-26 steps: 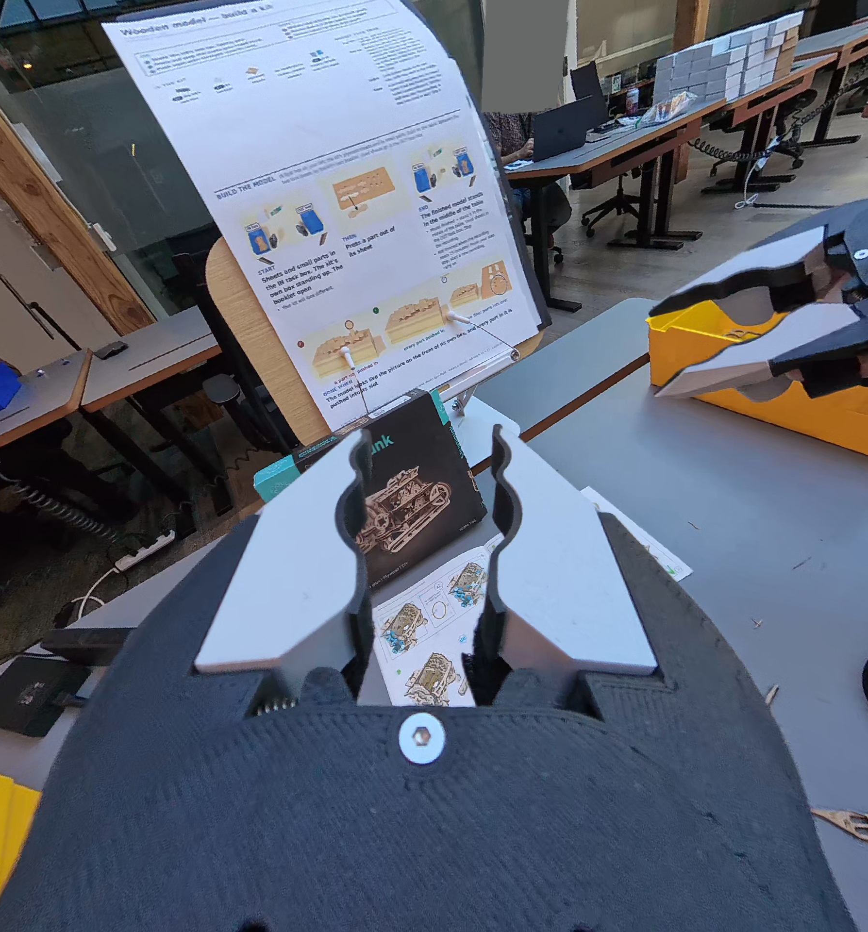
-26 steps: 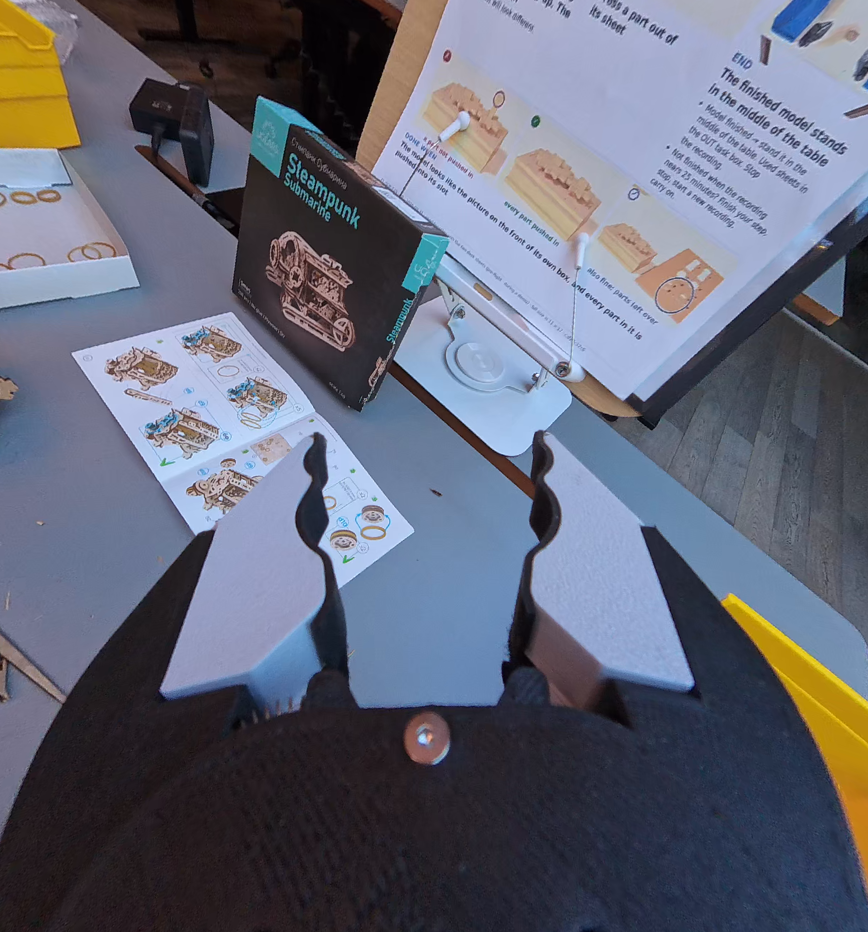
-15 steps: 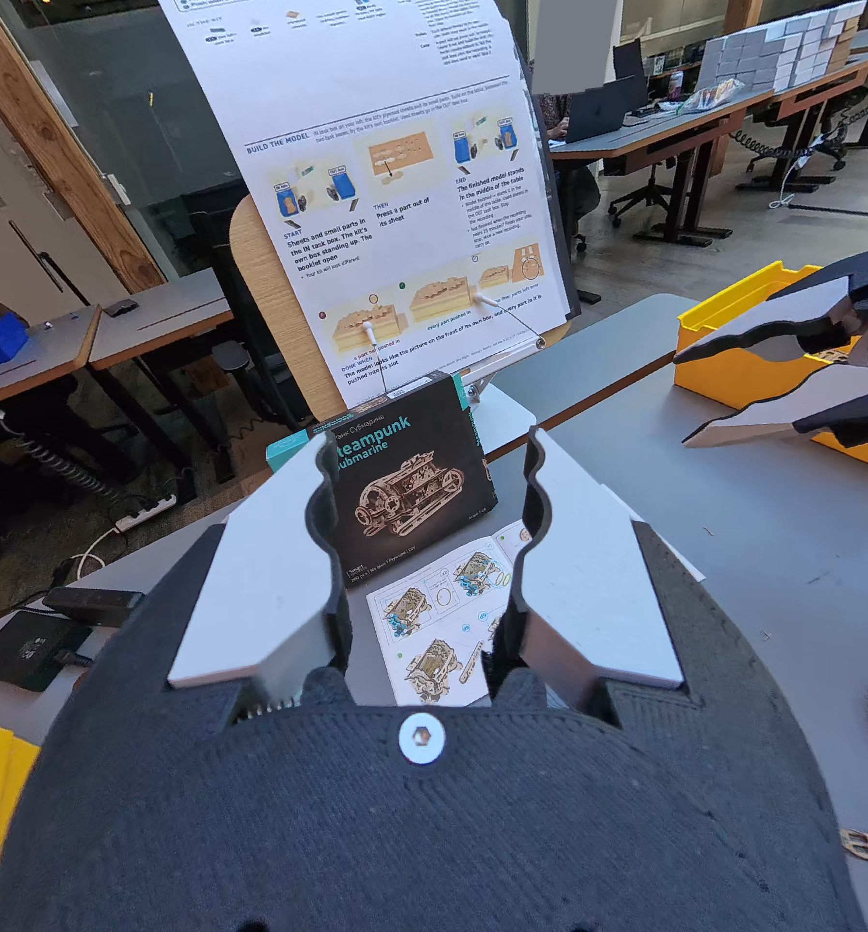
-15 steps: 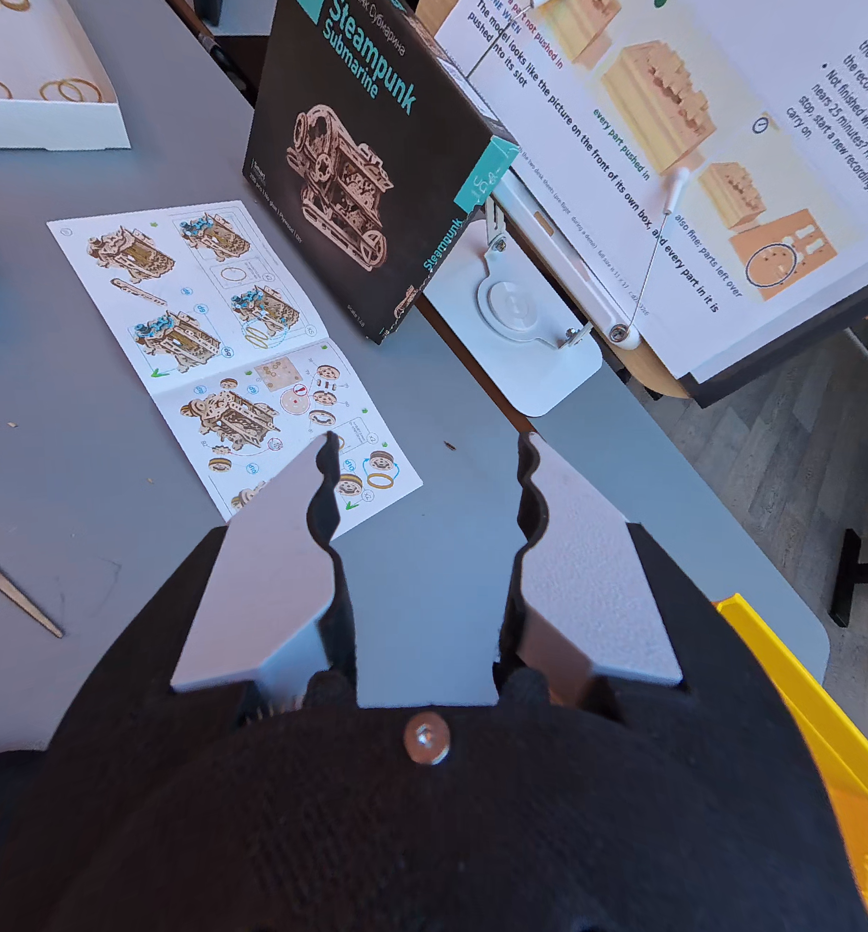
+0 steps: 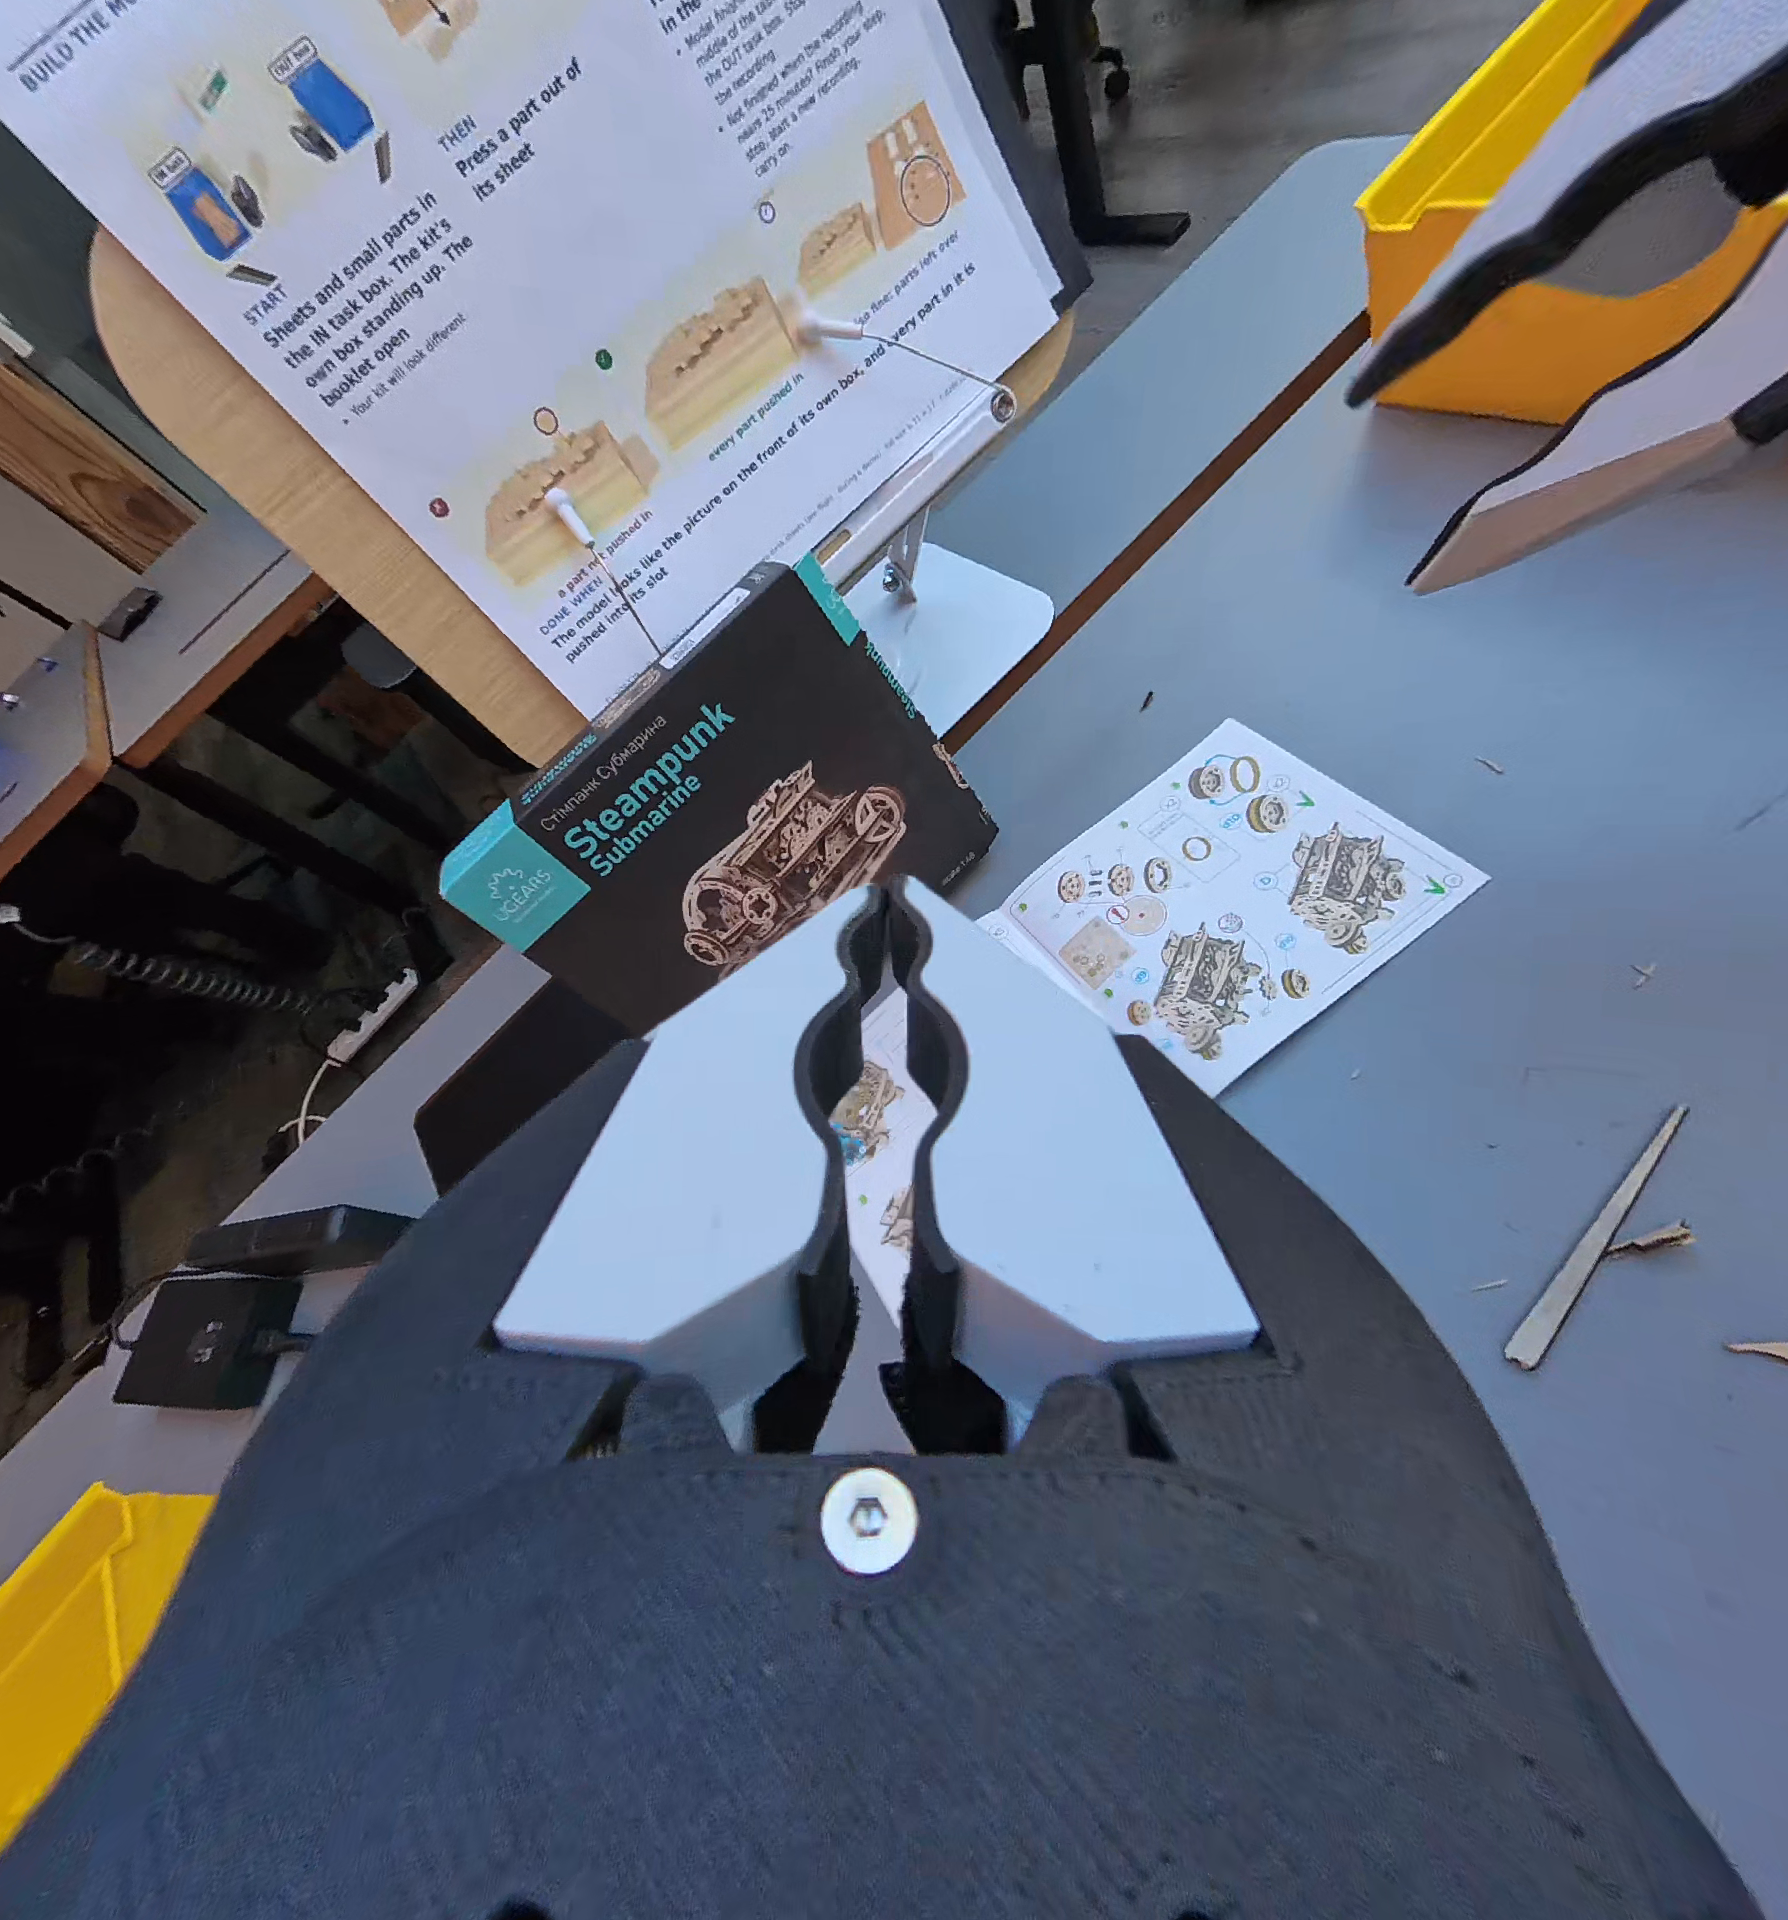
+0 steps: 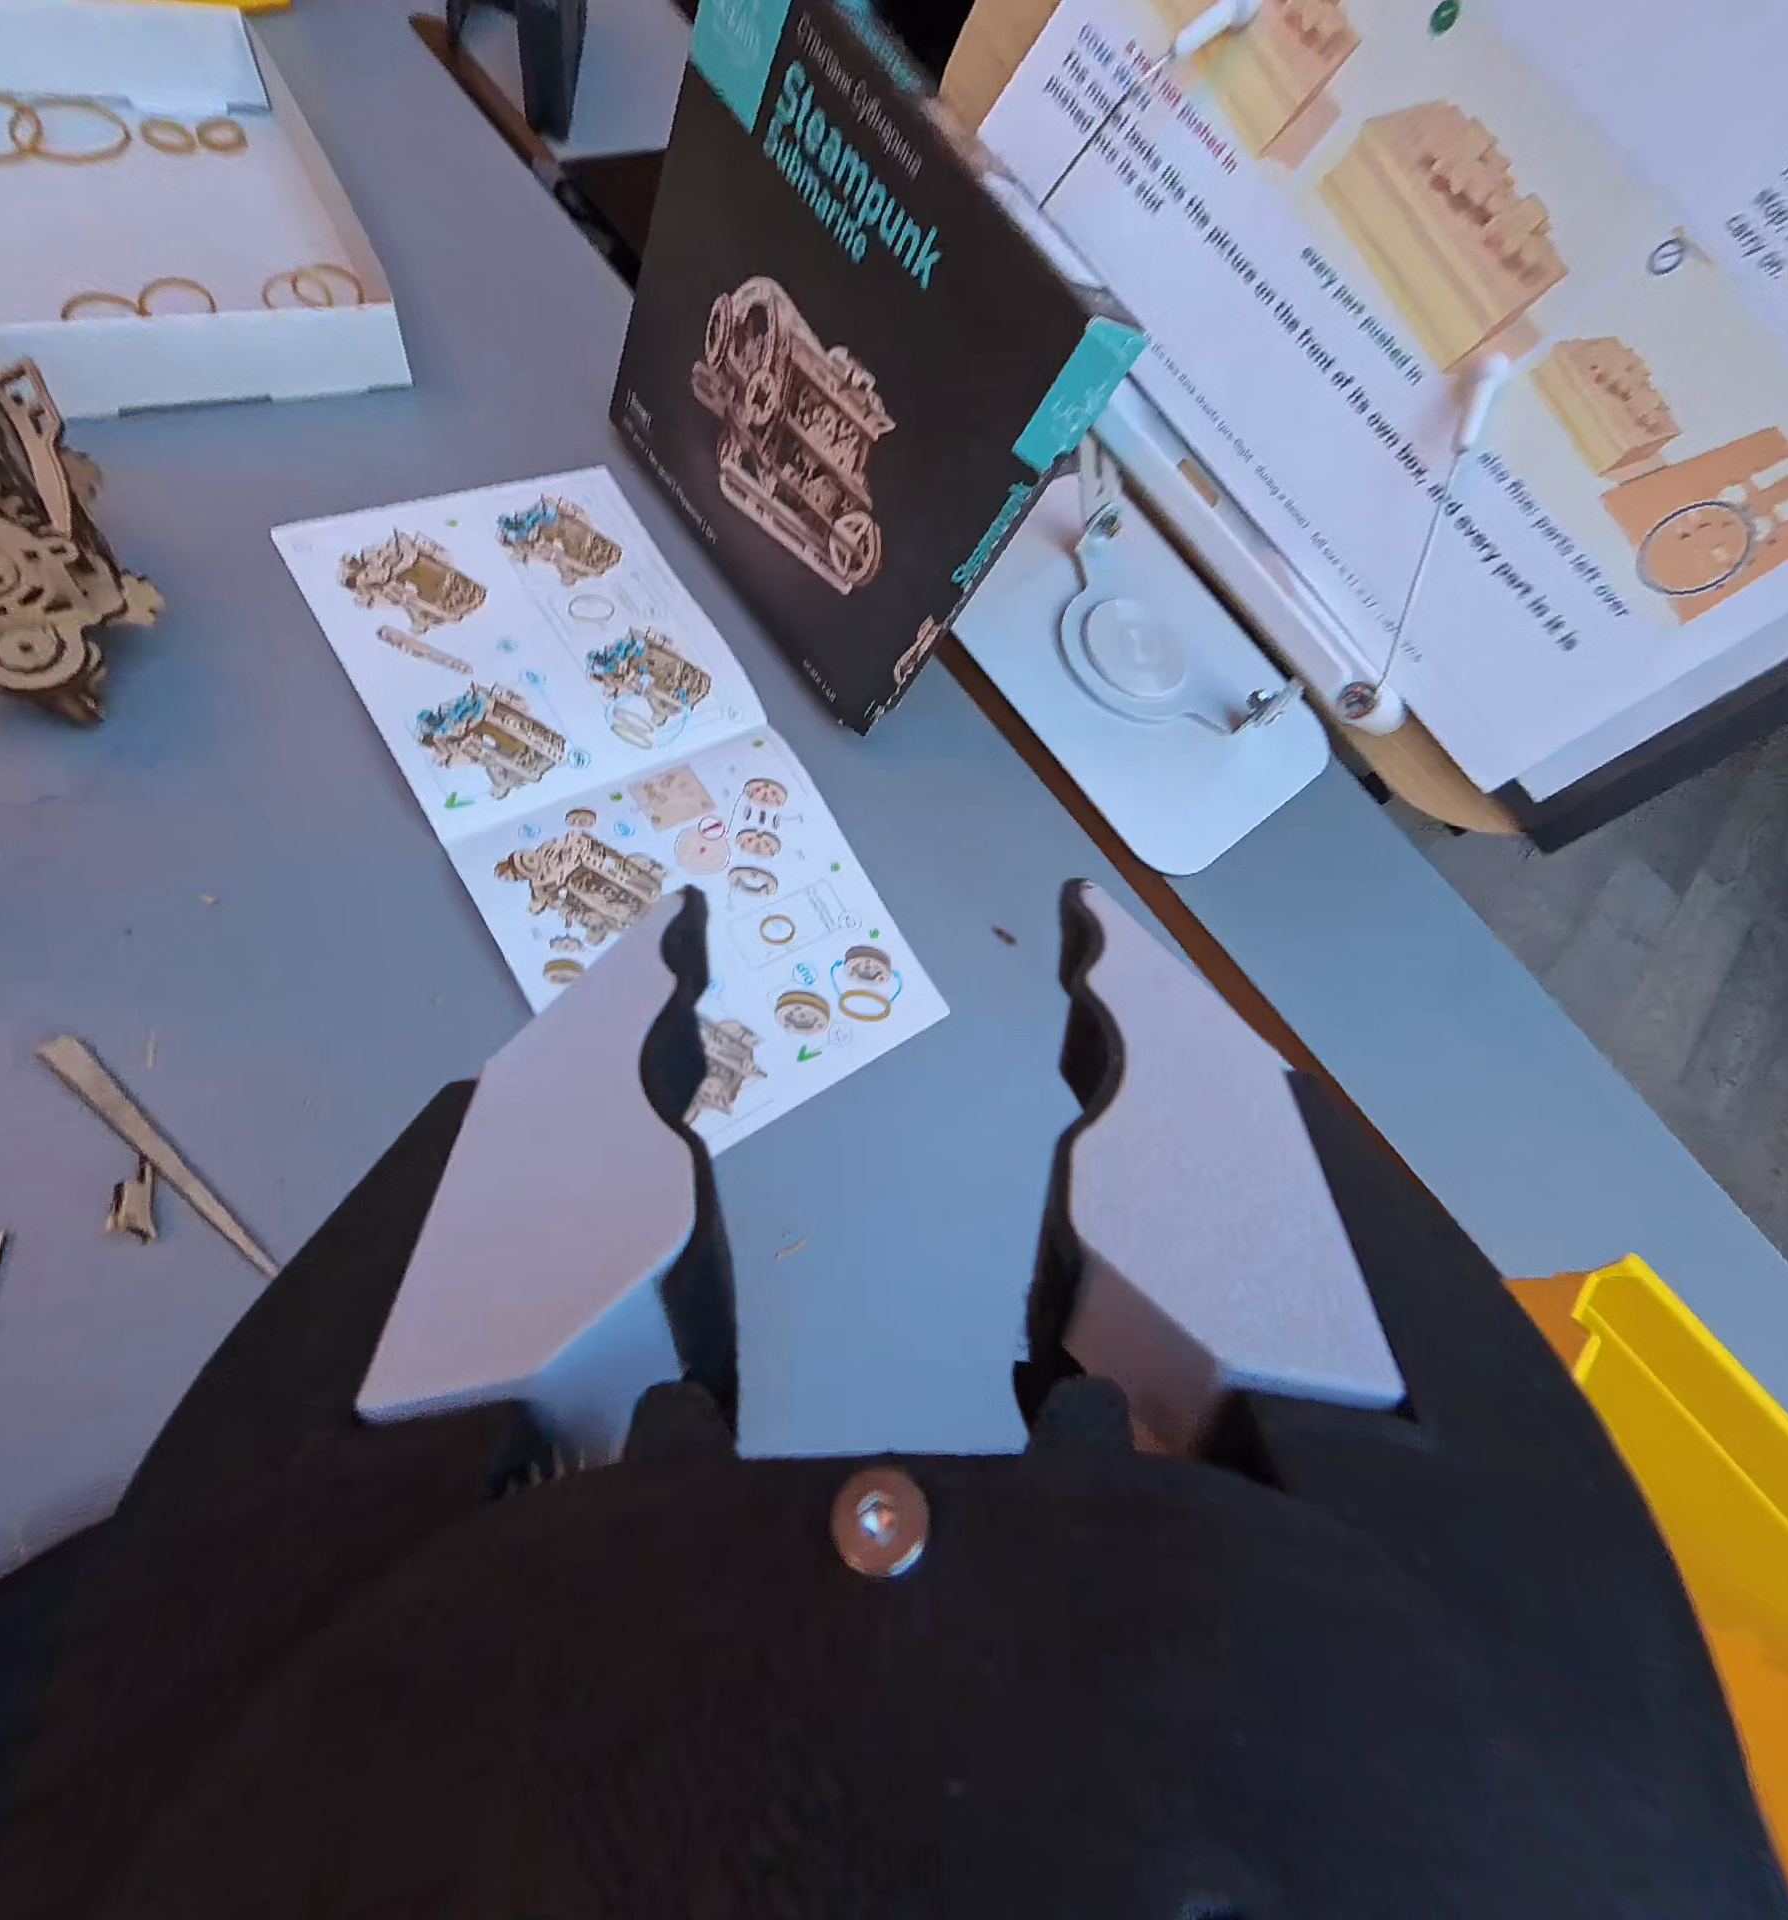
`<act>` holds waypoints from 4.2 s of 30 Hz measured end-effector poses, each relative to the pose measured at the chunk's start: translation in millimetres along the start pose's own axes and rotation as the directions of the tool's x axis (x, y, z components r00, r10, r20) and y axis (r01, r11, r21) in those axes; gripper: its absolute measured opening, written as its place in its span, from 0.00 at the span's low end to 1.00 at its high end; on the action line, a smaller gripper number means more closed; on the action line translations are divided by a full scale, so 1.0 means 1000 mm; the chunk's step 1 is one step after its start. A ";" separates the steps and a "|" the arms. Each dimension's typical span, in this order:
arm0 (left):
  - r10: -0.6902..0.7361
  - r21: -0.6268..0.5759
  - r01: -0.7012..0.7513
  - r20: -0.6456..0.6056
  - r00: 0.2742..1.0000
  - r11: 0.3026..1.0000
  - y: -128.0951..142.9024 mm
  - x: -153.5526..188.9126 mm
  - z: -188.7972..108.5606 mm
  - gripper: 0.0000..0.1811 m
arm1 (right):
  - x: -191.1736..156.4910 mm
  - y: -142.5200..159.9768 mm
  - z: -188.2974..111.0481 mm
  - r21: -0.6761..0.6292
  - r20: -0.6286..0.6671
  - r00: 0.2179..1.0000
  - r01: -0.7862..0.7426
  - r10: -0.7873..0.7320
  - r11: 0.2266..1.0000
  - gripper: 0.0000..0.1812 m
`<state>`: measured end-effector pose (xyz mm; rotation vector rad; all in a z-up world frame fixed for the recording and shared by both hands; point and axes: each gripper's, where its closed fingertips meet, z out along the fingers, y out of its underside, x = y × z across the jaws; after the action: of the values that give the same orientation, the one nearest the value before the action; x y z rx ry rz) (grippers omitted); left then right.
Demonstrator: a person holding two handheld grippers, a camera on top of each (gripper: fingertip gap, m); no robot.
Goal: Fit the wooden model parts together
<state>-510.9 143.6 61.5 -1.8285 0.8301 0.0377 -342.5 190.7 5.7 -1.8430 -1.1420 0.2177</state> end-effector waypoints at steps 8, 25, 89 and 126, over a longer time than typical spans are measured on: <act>-0.150 0.180 0.149 -0.003 0.989 0.972 -0.028 -0.013 -0.020 0.25 | 0.030 -0.040 -0.030 0.275 -0.140 0.988 -0.027 0.068 0.961 0.56; -0.124 0.219 0.134 -0.058 0.991 0.966 -0.037 -0.001 -0.024 0.30 | 0.041 -0.063 -0.058 0.467 -0.135 0.971 -0.112 0.195 0.877 0.61; -0.119 0.188 0.122 -0.026 0.993 0.975 -0.032 -0.004 -0.022 0.27 | 0.036 -0.045 -0.033 0.334 -0.138 0.978 -0.100 0.154 0.937 0.62; 0.166 -0.062 -0.220 -0.466 0.869 0.974 0.028 0.136 0.106 0.21 | 0.012 0.051 0.041 -0.061 0.165 0.986 -0.007 0.017 0.998 0.40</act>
<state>-386.5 156.7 -59.9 -1.8809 1.3688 -0.2345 -328.2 218.0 -53.4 -1.9137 -1.2635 0.3520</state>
